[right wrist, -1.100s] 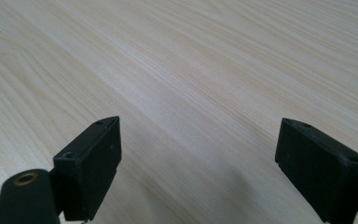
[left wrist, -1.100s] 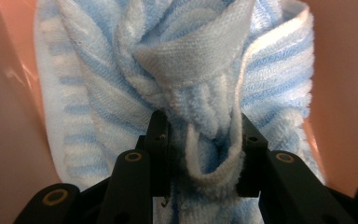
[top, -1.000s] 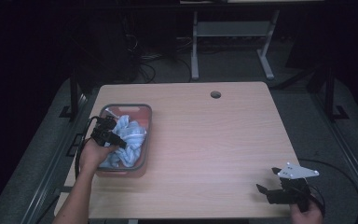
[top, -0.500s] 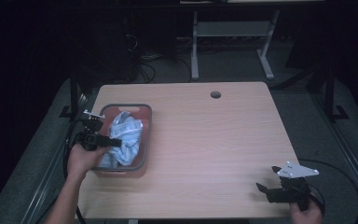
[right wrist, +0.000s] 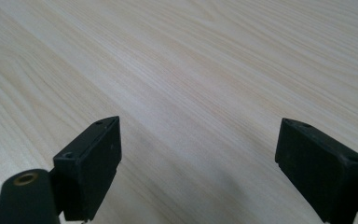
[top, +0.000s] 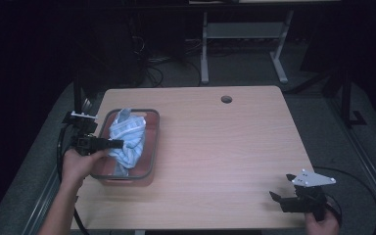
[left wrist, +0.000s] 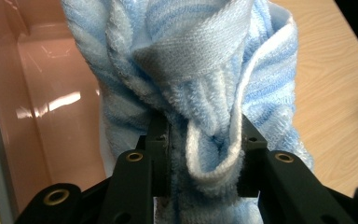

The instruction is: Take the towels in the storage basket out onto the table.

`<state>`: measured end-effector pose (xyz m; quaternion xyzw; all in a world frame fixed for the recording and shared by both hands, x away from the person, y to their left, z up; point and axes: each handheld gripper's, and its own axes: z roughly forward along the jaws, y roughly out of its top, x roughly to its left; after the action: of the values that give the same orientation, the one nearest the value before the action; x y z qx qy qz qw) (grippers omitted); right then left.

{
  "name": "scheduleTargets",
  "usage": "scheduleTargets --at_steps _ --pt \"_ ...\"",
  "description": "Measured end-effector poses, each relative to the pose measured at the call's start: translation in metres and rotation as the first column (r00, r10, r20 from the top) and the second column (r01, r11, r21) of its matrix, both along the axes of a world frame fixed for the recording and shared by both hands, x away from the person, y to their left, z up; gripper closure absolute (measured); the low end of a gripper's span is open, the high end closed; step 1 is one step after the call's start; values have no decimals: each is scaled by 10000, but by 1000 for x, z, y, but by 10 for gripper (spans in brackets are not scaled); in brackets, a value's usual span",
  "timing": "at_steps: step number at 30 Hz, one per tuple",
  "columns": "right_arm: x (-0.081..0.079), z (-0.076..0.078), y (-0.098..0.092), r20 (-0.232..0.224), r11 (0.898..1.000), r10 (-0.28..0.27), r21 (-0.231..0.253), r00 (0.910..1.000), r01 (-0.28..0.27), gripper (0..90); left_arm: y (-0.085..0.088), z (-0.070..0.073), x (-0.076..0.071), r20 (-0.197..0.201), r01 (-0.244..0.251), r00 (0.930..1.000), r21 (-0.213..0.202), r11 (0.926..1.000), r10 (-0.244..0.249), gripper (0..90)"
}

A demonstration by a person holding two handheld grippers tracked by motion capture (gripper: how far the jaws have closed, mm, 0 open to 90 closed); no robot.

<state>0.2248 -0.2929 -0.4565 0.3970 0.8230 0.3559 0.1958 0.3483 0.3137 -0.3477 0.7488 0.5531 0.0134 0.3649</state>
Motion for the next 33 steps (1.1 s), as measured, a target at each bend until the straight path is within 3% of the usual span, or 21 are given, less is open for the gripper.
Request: scheduleTargets --at_steps 16,23,33 --pt "-1 2 -1 31 10000 -93 -20 10000 93 137 5 17 -2 241 -108 9996 -356 9993 117 655" --pt "-1 2 -1 61 10000 -82 -29 9999 82 137 2 33 -1 436 -37 9990 -634 9980 64 655" --pt "0 1 0 -50 10000 22 5 10000 -22 137 -9 56 -2 793 255 9967 -698 9972 -200 655"
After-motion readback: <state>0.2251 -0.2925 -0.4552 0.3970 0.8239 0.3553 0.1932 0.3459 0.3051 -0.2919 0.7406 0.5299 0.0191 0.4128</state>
